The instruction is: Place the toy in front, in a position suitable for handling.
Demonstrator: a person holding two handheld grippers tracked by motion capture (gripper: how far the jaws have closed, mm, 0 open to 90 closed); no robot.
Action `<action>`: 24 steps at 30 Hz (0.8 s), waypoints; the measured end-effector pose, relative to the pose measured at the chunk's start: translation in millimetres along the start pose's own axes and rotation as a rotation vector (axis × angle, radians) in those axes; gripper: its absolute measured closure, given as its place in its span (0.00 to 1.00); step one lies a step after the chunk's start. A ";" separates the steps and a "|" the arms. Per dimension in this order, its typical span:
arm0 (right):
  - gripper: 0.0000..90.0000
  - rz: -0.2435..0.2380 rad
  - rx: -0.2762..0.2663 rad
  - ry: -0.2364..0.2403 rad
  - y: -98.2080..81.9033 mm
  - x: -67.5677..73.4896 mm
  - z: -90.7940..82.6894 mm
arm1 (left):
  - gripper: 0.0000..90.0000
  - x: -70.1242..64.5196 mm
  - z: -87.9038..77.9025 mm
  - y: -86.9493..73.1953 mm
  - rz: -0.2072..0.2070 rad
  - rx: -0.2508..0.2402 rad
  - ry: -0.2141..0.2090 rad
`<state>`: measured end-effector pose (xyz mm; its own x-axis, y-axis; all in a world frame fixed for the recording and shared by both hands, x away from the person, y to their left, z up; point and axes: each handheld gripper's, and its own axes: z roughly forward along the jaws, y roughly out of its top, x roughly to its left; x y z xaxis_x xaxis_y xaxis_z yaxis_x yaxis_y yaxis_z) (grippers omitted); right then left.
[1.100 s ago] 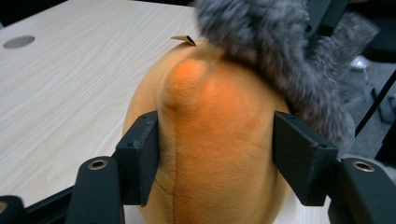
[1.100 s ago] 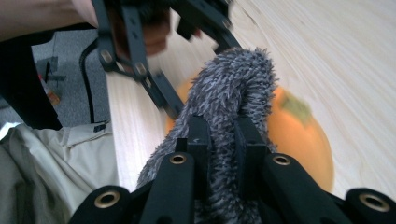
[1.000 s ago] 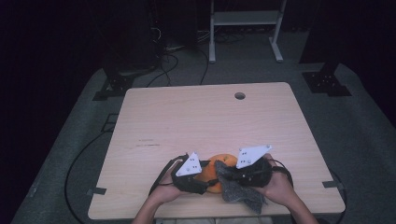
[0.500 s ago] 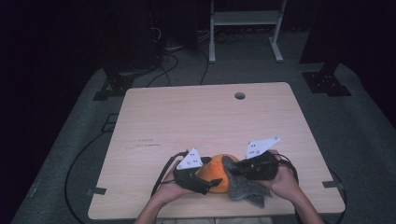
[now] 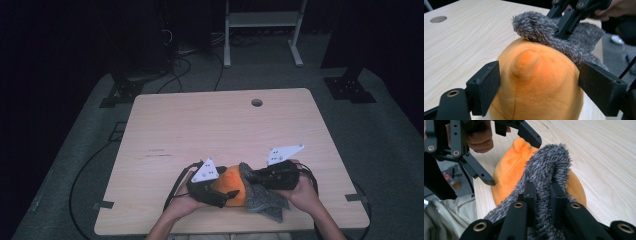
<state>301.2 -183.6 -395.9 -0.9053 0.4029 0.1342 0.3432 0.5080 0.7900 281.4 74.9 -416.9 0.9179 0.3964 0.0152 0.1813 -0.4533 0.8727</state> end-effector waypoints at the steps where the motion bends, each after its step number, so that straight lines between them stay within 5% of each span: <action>1: 0.87 -0.001 0.004 0.001 -0.1 0.6 -0.2 | 0.23 0.0 -0.1 -0.7 0.010 -0.002 0.012; 6: 0.87 -0.027 0.044 0.007 1.6 8.8 3.5 | 0.31 13.4 -8.3 -5.1 -0.007 0.021 0.091; 11: 0.87 -0.062 0.057 0.021 6.6 19.2 15.0 | 0.21 10.9 -9.7 -3.6 0.003 -0.014 0.032; 15: 0.87 -0.094 0.078 0.013 9.1 25.8 17.1 | 0.30 10.6 -5.5 -8.0 0.034 0.002 0.019; 20: 0.87 -0.051 0.100 0.050 0.3 10.4 7.2 | 0.38 14.3 -8.6 -16.2 0.033 -0.014 0.010; 24: 0.87 -0.027 0.033 0.018 0.8 7.4 -3.8 | 0.39 13.6 -8.2 -18.6 0.044 -0.020 -0.017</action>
<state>293.8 -183.1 -392.0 -0.9186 0.3753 0.1240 0.3263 0.5432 0.7736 287.7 95.3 -428.9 0.9306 0.3631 0.0454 0.1340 -0.4537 0.8810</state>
